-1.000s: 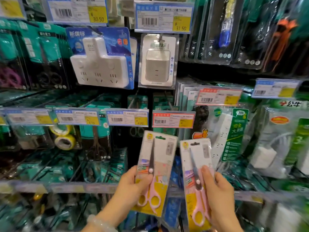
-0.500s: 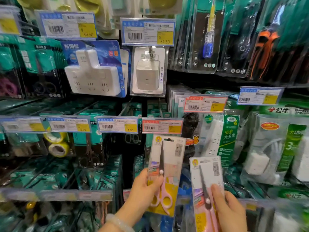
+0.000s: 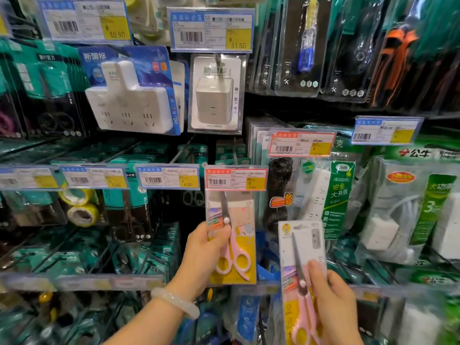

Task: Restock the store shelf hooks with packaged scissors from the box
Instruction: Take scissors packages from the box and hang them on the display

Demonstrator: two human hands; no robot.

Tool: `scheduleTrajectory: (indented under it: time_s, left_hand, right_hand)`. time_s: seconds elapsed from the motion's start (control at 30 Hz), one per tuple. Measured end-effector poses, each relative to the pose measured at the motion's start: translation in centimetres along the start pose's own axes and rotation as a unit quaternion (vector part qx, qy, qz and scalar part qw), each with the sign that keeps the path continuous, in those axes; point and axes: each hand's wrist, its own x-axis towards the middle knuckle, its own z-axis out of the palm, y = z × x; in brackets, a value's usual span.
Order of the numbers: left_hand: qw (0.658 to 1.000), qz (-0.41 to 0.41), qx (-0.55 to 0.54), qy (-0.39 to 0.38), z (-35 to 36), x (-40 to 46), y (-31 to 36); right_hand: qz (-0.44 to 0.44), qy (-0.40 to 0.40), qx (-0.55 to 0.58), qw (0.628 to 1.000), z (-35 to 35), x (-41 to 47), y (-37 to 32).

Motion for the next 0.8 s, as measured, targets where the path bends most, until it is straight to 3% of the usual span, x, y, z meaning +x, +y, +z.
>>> scheduleTrajectory:
  time_s: [0.2,0.37,0.8]
  left_hand:
    - [1.000,0.004,0.002,-0.011,0.5,-0.2,0.4]
    - [0.991,0.072,0.114,-0.008,0.7,-0.6,0.6]
    - [0.999,0.039,-0.016,-0.006,2.1,-0.9,-0.2]
  right_hand:
    - [-0.001,0.013,0.013,1.000,-0.3,0.0,0.0]
    - [0.012,0.006,0.005,1.000,0.1,0.3,0.3]
    - [0.000,0.049,0.006,0.999,-0.3,1.2,0.6]
